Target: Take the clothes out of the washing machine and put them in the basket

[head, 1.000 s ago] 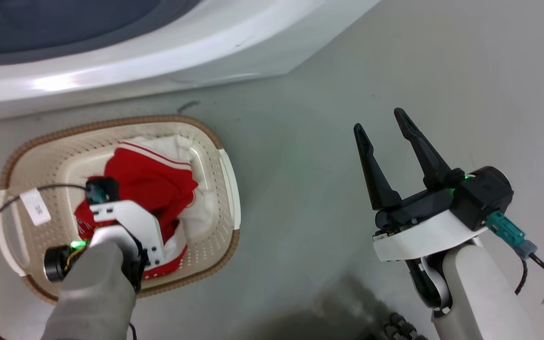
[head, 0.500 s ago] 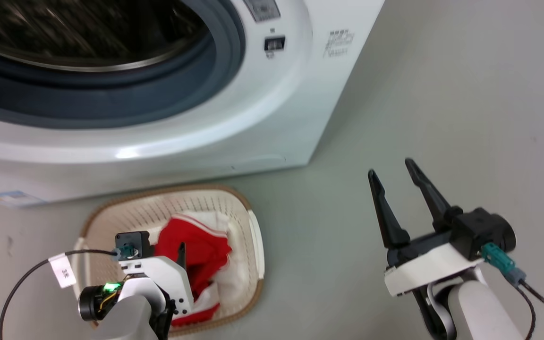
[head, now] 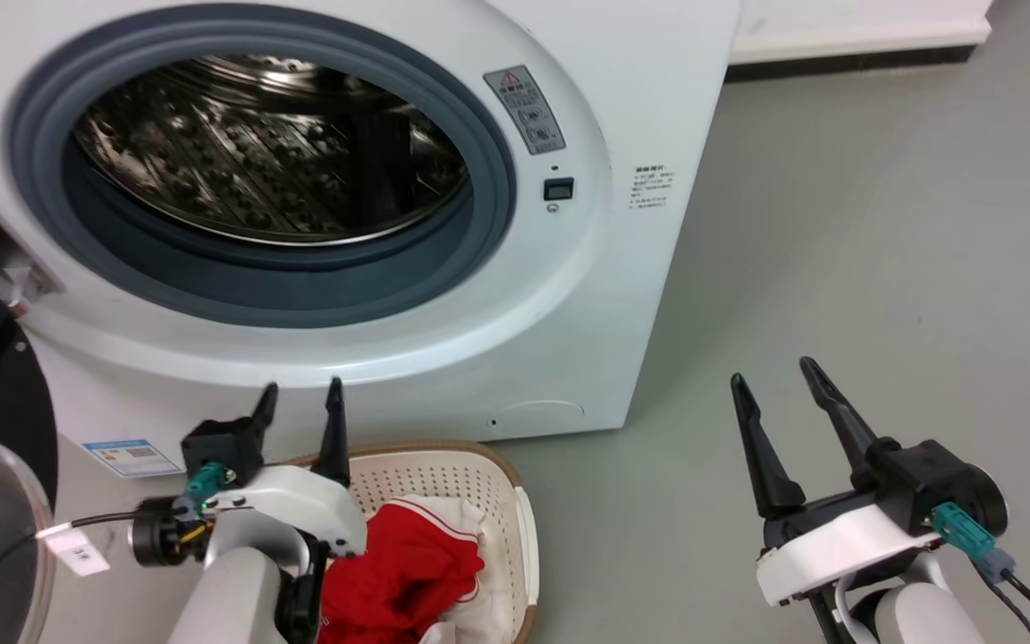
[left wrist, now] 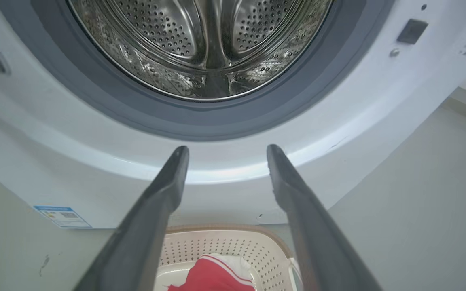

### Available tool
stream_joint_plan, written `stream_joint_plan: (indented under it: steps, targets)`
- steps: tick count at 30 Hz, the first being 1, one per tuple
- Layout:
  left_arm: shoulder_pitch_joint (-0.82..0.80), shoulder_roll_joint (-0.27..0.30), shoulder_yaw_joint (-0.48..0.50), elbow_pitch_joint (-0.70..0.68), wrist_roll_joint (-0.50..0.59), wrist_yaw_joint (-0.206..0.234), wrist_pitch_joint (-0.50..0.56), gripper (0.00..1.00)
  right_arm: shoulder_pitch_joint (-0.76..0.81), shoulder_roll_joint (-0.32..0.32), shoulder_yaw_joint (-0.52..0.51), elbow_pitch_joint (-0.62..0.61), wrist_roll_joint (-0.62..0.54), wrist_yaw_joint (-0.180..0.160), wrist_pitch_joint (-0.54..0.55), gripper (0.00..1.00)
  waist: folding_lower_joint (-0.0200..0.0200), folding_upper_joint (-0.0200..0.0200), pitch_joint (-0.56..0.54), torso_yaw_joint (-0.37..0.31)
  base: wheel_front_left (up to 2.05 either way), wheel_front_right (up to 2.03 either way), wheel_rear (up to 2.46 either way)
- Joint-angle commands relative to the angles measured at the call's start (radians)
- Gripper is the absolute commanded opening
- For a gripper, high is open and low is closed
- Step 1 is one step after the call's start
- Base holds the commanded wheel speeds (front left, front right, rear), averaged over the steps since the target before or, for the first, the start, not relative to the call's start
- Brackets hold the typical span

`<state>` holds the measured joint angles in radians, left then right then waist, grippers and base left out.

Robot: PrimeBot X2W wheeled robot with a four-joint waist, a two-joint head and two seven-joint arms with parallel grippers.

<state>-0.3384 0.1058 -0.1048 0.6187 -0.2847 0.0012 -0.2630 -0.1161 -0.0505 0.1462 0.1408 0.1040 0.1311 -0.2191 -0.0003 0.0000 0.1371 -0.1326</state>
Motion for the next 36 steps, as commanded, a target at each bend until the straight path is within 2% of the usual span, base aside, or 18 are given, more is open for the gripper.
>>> stream_joint_plan:
  steps: [1,8,15,25,36]
  targets:
    - [0.024,-0.001,0.012,-0.039,0.014,0.007,-0.002,1.0,0.015,0.001,-0.005,-0.007,-0.006,-0.001,0.006,1.0,0.0003,0.0,-0.018,0.011,0.0,0.0,0.0]
    - [0.109,0.001,0.047,-0.297,0.093,0.025,-0.002,1.0,0.049,0.001,-0.033,-0.021,-0.021,-0.001,0.023,1.0,0.0003,0.0,-0.069,0.021,0.0,0.0,0.0]
    - [0.222,0.02,0.049,-0.462,0.15,0.049,-0.002,1.0,0.083,0.001,-0.059,-0.038,-0.036,-0.001,0.035,1.0,0.0003,0.0,-0.11,0.028,0.0,0.0,0.0]
    - [0.36,0.03,0.046,-0.571,0.167,0.081,0.014,1.0,0.125,0.001,-0.078,-0.06,-0.05,-0.001,0.057,1.0,0.0003,0.0,-0.137,0.047,0.0,0.0,0.0]
    - [0.374,0.035,0.029,-0.61,0.166,0.089,0.031,1.0,0.134,0.001,-0.086,-0.087,-0.057,-0.001,0.075,1.0,0.0003,0.0,-0.131,0.065,0.0,0.0,0.0]
